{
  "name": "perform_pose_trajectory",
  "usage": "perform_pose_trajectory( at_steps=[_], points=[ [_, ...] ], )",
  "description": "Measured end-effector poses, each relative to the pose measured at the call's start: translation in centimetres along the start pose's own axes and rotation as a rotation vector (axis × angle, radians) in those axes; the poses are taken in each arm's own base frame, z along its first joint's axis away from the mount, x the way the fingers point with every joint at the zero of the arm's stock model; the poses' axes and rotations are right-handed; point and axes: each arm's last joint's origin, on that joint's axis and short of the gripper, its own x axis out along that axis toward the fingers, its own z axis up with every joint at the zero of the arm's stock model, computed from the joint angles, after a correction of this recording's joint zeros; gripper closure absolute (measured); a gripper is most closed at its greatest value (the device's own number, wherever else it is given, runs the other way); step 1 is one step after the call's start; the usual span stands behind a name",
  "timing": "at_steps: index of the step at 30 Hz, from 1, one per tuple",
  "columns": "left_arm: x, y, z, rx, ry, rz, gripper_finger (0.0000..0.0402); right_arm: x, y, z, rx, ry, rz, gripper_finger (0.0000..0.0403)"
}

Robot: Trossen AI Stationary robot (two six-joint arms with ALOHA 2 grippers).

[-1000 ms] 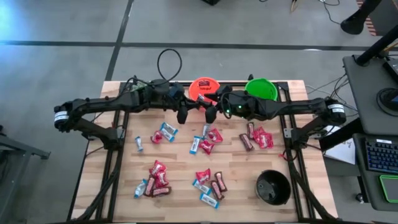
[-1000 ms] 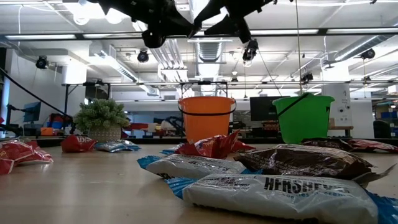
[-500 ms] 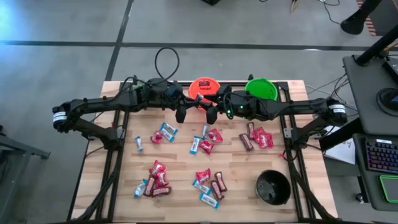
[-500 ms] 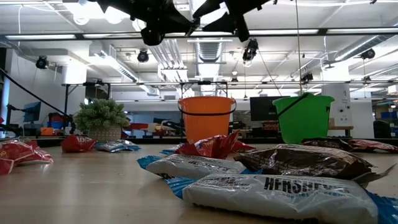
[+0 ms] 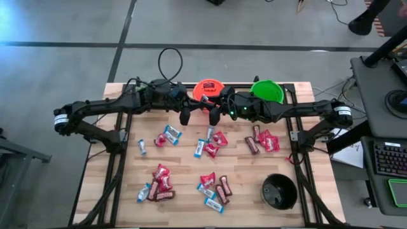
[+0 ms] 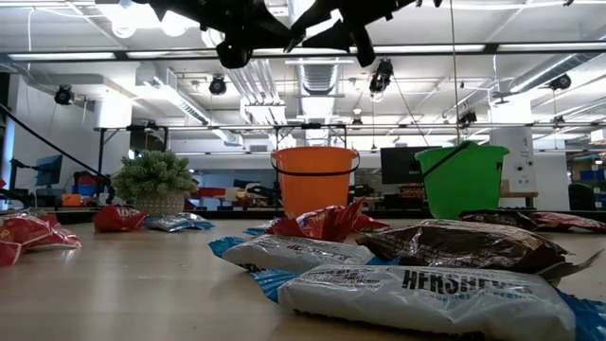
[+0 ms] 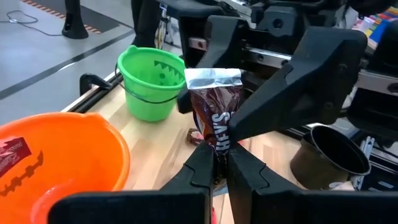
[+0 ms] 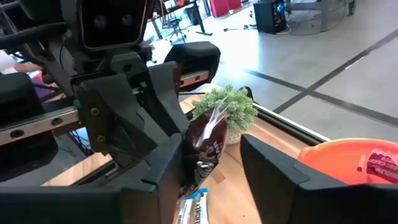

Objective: Organize candy in baskets
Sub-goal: Put the black chocolate into the green bucket

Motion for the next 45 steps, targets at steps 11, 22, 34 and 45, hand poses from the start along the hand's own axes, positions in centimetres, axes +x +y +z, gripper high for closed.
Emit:
perform_pose_trajectory(
  at_steps=[11, 22, 34, 45],
  points=[
    [0.0, 0.1, 0.1, -0.001, -0.003, 0.006, 0.0401, 0.0, -0.1, 0.2, 0.004, -0.013, 0.006, 0.0369],
    [0.0, 0.2, 0.1, -0.012, -0.005, 0.009, 0.0399, 0.0, -0.1, 0.2, 0.006, -0.018, 0.003, 0.0393],
    [0.0, 0.1, 0.1, -0.001, 0.001, -0.022, 0.0291, 0.2, -0.5, 0.4, 0.032, -0.032, -0.029, 0.0394],
    [-1.6, -0.7, 2.0, 0.035, 0.104, -0.006, 0.0238, 0.4, -3.0, 0.8, 0.057, 0.002, -0.147, 0.0394]
  ],
)
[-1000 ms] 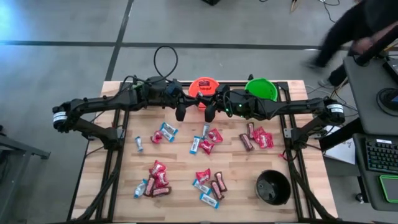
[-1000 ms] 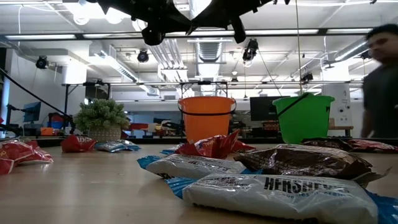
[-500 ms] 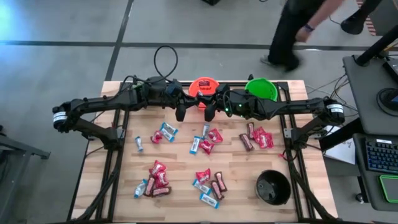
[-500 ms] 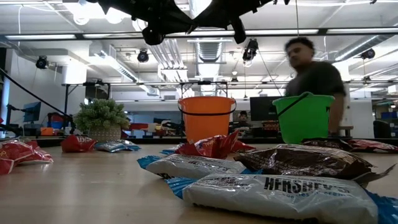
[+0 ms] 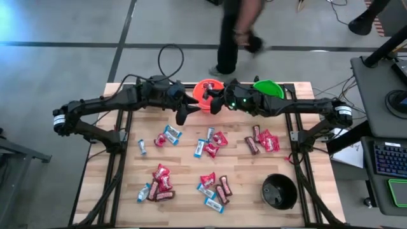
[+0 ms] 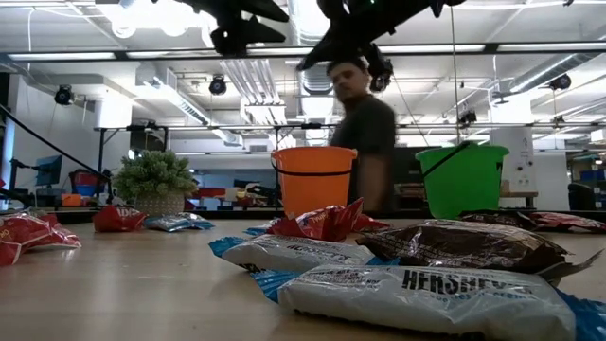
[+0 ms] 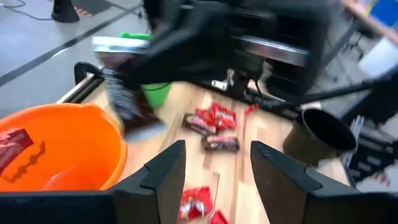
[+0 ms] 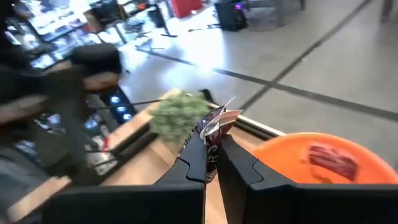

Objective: Organize candy in baskets
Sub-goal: Put the black chocolate into the green bucket

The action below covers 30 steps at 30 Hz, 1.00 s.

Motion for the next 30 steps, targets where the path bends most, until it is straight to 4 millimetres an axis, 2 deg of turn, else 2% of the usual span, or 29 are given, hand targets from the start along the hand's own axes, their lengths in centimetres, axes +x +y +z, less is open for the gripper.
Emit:
perform_pose_trajectory(
  at_steps=[6, 11, 16, 24, 30],
  points=[
    [-2.0, -0.9, 2.3, 0.098, 0.045, 0.012, 0.0237, -0.1, -1.8, 0.1, -0.02, 0.08, -0.076, 0.0394],
    [-3.4, -1.4, 3.5, 0.169, 0.073, 0.017, 0.0237, -1.2, -3.4, 0.4, -0.038, 0.16, -0.155, 0.0394],
    [-4.1, -1.6, 3.8, 0.21, 0.102, 0.021, 0.0237, -3.1, -5.1, 0.9, -0.063, 0.239, -0.264, 0.0394],
    [-4.0, -1.4, 3.2, 0.234, 0.159, 0.025, 0.0237, -6.9, -7.7, 1.9, -0.091, 0.33, -0.443, 0.0394],
    [-4.0, -1.4, 3.1, 0.253, 0.163, 0.024, 0.0237, -8.9, -9.7, 2.5, -0.077, 0.378, -0.538, 0.0394]
  ],
)
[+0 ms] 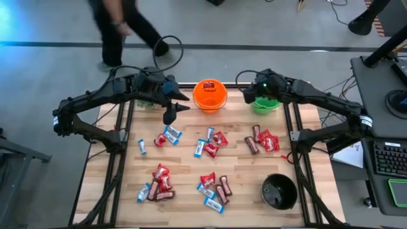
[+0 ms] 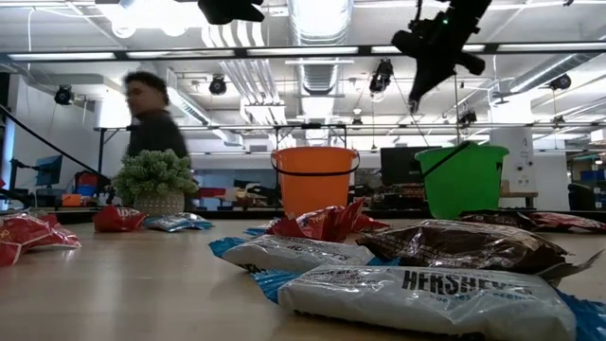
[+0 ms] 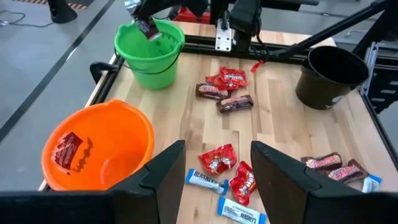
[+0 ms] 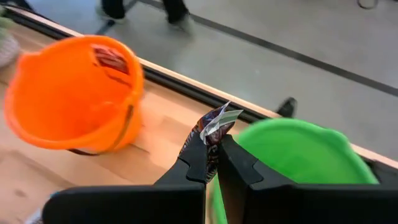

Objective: Organize candy in baskets
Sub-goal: Put the black chocolate into the green bucket, then put the red chocolate into the black bucket

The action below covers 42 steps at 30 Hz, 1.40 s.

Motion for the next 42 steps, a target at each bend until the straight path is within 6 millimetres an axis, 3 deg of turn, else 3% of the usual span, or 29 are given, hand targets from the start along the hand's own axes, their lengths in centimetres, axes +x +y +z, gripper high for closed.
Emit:
perform_pose_trajectory(
  at_steps=[8, 12, 21, 34, 42],
  points=[
    [0.0, 0.0, 0.0, 0.0, 0.001, 0.0, 0.0237, 0.4, -3.1, -0.7, -0.008, 0.149, -0.147, 0.0394],
    [0.0, 0.0, 0.0, 0.0, 0.001, 0.0, 0.0237, 0.6, -3.6, -0.7, -0.013, 0.16, -0.167, 0.0387],
    [0.0, 0.0, 0.0, 0.0, 0.001, 0.0, 0.0237, 0.7, -3.8, -0.6, -0.042, 0.17, -0.159, 0.0347],
    [0.1, 0.0, 0.0, -0.004, 0.003, -0.001, 0.0237, 1.3, -3.7, -1.5, -0.121, 0.296, -0.154, 0.0344],
    [0.1, 0.0, -0.1, -0.004, 0.005, -0.001, 0.0237, 1.2, -3.1, -0.2, -0.08, 0.209, -0.073, 0.0344]
  ],
)
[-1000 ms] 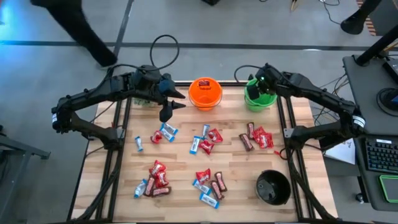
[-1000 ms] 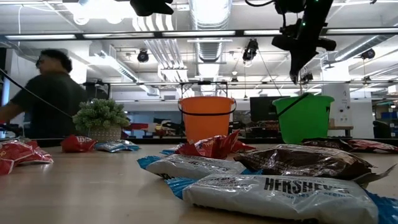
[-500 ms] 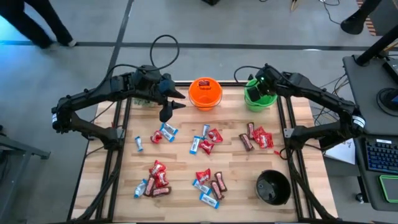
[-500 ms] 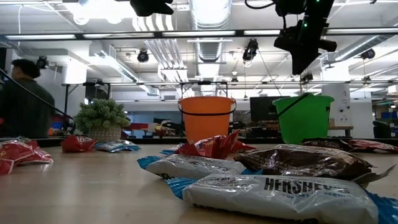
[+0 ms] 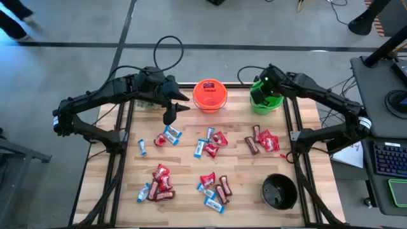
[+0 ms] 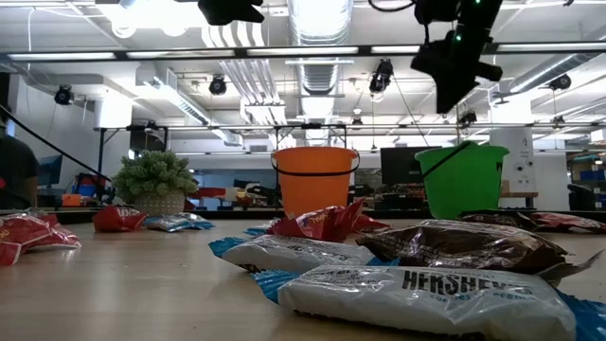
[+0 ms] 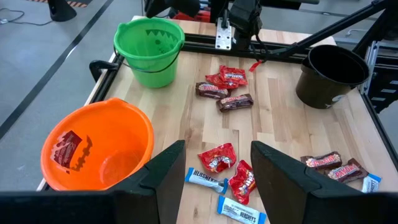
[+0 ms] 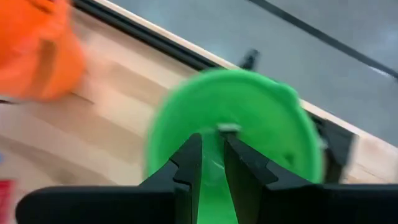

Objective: Organize candy in baskets
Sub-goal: Put the red chocolate into the black bucket

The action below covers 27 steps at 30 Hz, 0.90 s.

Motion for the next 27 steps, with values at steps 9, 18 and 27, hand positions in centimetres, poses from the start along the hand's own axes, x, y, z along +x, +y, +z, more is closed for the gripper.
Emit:
perform_pose_trajectory(
  at_steps=[9, 18, 27],
  points=[
    [0.0, 0.0, -0.1, 0.001, 0.007, -0.007, 0.0237, -1.7, 0.9, 2.3, 0.023, -0.12, 0.267, 0.0343],
    [0.0, -0.1, -0.1, 0.001, 0.006, -0.047, 0.0237, -2.5, 1.4, 2.8, -0.019, -0.09, 0.424, 0.0262],
    [-0.4, -0.2, 0.3, 0.003, 0.002, -0.042, 0.0237, -1.3, 1.7, 2.1, 0.075, 0.078, 0.424, 0.0177]
  ],
)
